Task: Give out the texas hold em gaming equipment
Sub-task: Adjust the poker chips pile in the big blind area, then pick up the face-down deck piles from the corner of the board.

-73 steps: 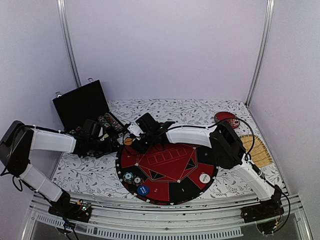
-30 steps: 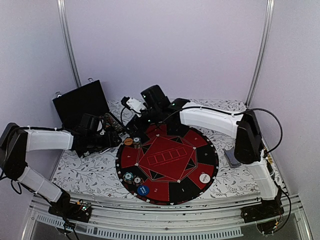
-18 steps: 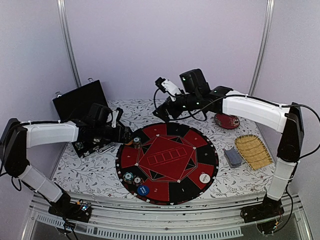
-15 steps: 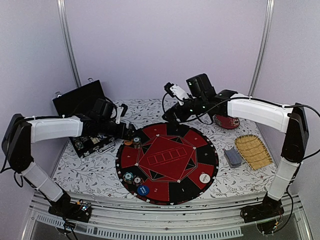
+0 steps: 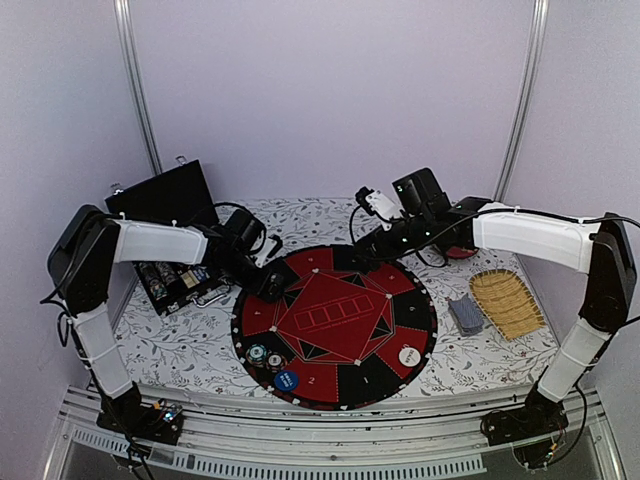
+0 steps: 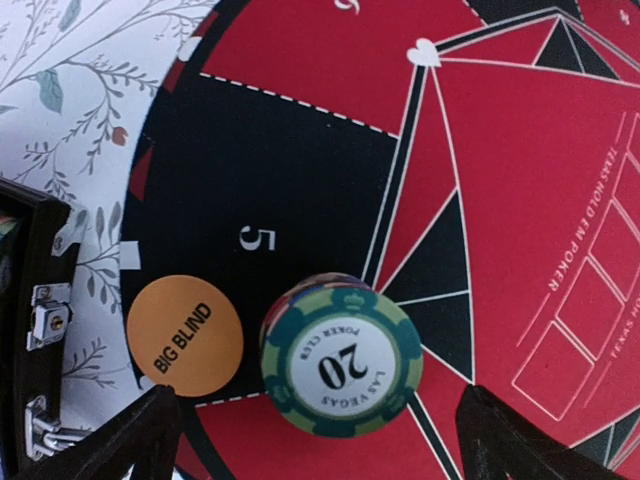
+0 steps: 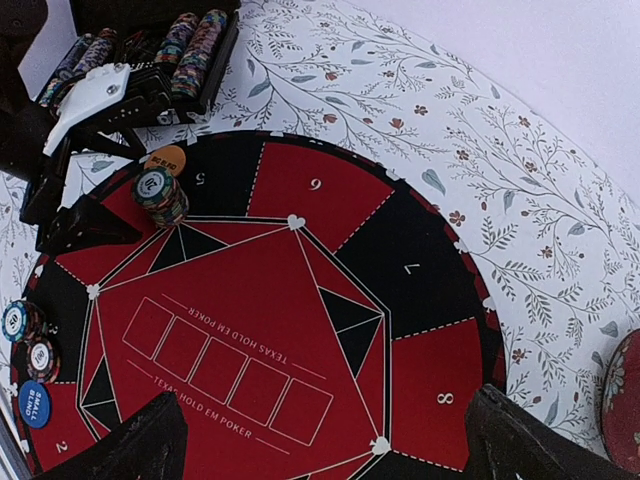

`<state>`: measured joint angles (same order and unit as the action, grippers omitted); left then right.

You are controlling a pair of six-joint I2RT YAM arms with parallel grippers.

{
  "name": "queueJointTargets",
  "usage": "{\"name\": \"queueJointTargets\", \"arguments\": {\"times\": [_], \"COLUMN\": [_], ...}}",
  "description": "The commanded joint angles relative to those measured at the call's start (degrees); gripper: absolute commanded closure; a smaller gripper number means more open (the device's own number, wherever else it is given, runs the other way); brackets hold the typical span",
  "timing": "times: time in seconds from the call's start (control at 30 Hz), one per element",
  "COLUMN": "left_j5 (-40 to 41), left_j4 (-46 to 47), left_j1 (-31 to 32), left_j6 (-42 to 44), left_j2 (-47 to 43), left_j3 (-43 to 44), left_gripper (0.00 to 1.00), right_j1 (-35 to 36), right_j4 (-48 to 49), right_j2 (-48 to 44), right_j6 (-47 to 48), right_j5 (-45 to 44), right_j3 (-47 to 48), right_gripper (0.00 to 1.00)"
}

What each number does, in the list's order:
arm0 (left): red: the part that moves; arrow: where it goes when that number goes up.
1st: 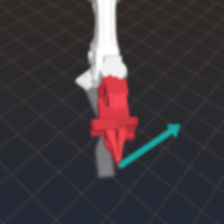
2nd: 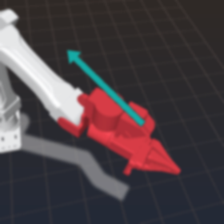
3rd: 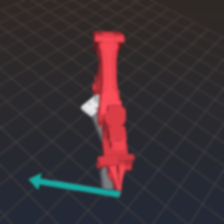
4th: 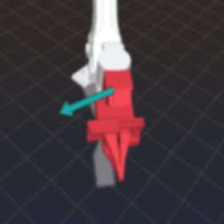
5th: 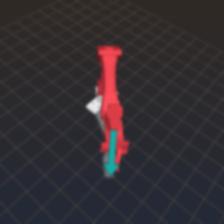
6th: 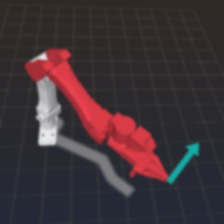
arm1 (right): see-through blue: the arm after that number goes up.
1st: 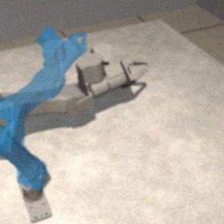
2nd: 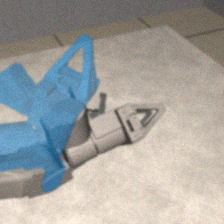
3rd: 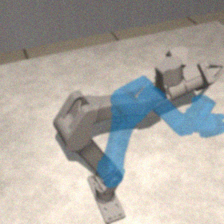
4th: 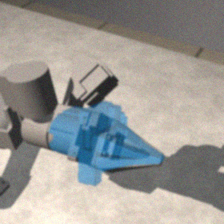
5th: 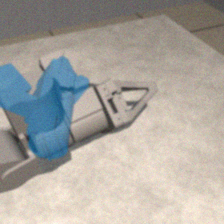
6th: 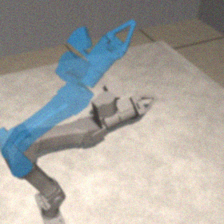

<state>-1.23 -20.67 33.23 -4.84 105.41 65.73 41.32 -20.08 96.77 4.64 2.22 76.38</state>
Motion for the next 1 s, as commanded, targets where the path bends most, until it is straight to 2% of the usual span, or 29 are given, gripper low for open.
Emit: {"name": "queueJointTargets", "arguments": {"times": [0.0,0.17,0.43,0.53,0.73,0.97], "left_j5": [-0.51,-1.16,-2.92,-1.85,-0.71,1.38], "left_j4": [-0.35,-0.28,0.05,-1.06,-2.45,-3.59], "left_j1": [1.11,1.13,-1.93,-5.03,-15.19,-21.47], "left_j6": [0.95,0.14,-1.83,-2.83,-5.76,-7.67], "left_j2": [0.41,-1.61,-10.75,-14.17,-20.69,-27.15], "left_j3": [1.79,2.02,1.91,0.67,-5.40,-12.29], "left_gripper": [0.02,0.03,0.02,0.02,0.02,0.02], "right_j1": [-0.25,-0.30,-2.95,-4.47,-8.15,-13.25], "right_j4": [1.18,1.26,1.46,2.06,3.76,4.78], "right_j2": [-1.15,-1.44,-3.57,-5.42,-10.60,-18.00], "right_j6": [-1.64,-1.68,-2.21,-2.57,-3.38,-3.74], "right_j5": [-0.21,-0.39,-1.52,-2.17,-3.76,-4.84], "right_j3": [-0.31,-0.35,-2.69,-4.76,-10.72,-17.67], "right_gripper": [0.01,0.01,0.01,0.01,0.01,0.01]}}
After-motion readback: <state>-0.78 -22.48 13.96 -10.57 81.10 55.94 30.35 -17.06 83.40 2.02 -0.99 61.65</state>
